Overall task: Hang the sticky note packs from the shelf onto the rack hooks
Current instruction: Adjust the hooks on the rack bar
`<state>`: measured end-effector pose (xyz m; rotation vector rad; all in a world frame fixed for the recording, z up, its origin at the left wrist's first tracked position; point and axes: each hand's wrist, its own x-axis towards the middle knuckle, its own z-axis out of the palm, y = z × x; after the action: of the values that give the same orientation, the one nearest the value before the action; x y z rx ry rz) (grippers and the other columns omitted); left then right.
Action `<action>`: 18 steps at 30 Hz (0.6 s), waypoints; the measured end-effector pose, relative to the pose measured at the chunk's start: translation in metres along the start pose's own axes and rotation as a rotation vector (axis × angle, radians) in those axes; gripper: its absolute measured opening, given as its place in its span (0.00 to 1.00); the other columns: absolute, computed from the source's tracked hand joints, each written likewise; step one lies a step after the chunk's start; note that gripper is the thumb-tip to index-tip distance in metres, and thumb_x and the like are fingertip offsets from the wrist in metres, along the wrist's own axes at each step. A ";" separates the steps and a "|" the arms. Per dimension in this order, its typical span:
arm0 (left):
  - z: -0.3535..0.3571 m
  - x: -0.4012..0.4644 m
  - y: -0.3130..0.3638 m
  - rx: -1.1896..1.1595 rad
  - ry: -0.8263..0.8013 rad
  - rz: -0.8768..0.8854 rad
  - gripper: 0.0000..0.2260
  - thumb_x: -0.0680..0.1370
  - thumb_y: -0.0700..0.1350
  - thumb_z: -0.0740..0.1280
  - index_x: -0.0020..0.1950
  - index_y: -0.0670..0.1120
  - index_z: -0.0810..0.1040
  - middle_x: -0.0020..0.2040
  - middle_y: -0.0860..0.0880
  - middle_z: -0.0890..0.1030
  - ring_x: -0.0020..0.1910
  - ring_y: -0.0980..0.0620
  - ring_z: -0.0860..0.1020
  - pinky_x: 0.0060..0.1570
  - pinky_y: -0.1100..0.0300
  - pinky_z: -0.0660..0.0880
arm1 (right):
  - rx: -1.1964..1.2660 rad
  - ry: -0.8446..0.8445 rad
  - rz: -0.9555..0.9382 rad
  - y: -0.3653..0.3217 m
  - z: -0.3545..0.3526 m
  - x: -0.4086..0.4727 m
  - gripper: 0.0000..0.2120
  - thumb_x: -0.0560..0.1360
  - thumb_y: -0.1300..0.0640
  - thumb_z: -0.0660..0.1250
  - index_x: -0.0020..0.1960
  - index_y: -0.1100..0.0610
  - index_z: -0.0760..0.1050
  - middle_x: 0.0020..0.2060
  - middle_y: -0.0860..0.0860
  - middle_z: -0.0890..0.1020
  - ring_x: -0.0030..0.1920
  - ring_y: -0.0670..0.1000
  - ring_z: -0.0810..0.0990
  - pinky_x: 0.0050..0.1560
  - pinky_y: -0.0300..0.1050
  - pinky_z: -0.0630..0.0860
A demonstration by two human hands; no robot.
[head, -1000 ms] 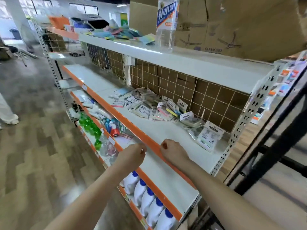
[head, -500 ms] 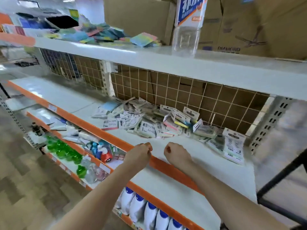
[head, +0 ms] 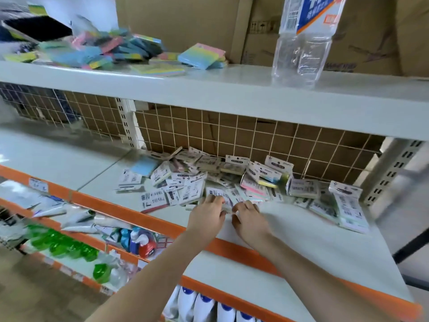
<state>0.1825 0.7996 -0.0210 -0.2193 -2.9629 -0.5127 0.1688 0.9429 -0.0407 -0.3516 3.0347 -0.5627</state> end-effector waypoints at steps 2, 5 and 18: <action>0.005 0.012 -0.004 0.037 -0.019 0.008 0.16 0.79 0.46 0.61 0.67 0.48 0.68 0.64 0.47 0.71 0.65 0.46 0.68 0.60 0.51 0.70 | -0.040 0.006 -0.022 0.001 0.003 0.011 0.16 0.78 0.54 0.58 0.65 0.57 0.67 0.63 0.54 0.69 0.65 0.55 0.67 0.59 0.48 0.69; 0.017 0.024 -0.008 0.149 -0.042 0.031 0.19 0.79 0.48 0.62 0.70 0.49 0.65 0.67 0.47 0.68 0.69 0.46 0.63 0.65 0.52 0.63 | -0.073 0.004 -0.046 0.004 0.010 0.025 0.19 0.78 0.54 0.60 0.67 0.57 0.65 0.66 0.53 0.67 0.67 0.54 0.65 0.63 0.47 0.66; 0.038 0.026 -0.028 0.392 0.240 0.192 0.11 0.65 0.43 0.74 0.46 0.50 0.83 0.46 0.51 0.82 0.44 0.50 0.81 0.39 0.57 0.76 | -0.247 0.079 -0.012 0.000 0.036 0.035 0.23 0.76 0.58 0.59 0.71 0.54 0.61 0.70 0.51 0.64 0.69 0.54 0.62 0.66 0.50 0.63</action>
<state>0.1483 0.7895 -0.0615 -0.3645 -2.6968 0.0641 0.1375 0.9220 -0.0742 -0.3642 3.1865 -0.2057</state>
